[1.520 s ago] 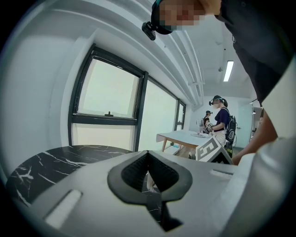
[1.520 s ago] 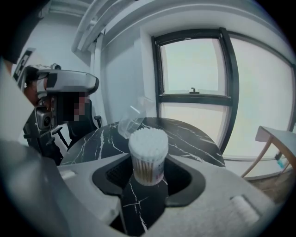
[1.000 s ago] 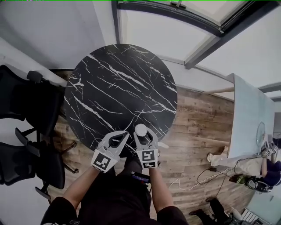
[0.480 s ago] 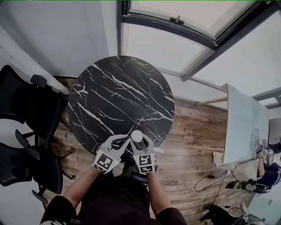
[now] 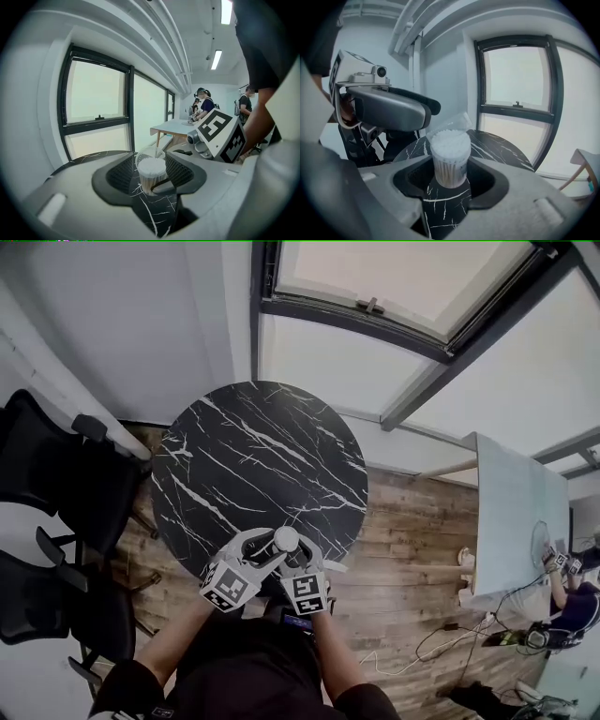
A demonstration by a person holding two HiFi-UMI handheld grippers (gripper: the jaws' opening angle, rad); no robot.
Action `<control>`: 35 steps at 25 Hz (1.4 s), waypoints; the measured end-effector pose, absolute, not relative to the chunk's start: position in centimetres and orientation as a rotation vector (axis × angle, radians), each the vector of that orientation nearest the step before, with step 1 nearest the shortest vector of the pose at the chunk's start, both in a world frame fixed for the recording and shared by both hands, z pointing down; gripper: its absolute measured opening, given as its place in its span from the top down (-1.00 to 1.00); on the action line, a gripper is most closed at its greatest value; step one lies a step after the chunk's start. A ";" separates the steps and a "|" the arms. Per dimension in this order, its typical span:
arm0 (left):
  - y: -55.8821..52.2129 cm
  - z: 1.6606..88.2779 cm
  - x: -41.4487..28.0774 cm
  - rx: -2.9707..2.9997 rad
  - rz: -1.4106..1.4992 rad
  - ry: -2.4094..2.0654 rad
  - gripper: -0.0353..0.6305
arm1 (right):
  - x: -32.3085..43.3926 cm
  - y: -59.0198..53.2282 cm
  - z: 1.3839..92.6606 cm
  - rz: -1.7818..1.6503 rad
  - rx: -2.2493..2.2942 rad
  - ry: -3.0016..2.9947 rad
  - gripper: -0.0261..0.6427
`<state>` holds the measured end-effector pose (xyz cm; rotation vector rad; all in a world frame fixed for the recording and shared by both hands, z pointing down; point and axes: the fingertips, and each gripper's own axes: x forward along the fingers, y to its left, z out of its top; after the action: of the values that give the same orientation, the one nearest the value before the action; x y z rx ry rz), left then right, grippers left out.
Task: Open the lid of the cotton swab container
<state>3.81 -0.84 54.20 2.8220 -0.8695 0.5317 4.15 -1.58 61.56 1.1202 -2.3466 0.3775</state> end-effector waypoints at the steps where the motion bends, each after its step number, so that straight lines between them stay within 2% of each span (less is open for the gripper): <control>1: -0.9 54.2 3.8 2.820 0.547 -0.859 0.21 | 3.9 -1.5 61.5 0.374 1.115 -2.346 0.28; 9: -1.4 54.5 4.5 2.809 0.654 -0.774 -0.12 | 2.8 -1.2 60.6 0.357 1.087 -2.355 0.28; 19: -1.7 53.7 5.6 2.828 0.660 -0.681 -0.11 | 2.3 -0.4 59.8 0.304 1.062 -2.351 0.28; 25: -1.4 53.5 6.0 2.840 0.683 -0.642 0.02 | 2.1 -0.2 59.2 0.282 1.060 -2.353 0.28; 35: -0.6 53.4 6.0 2.844 0.687 -0.615 0.02 | 2.1 0.6 59.1 0.277 1.046 -2.350 0.28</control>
<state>6.05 -0.59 53.42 2.8436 -0.6147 0.6872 2.11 0.57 59.06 1.0459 -2.3500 0.2771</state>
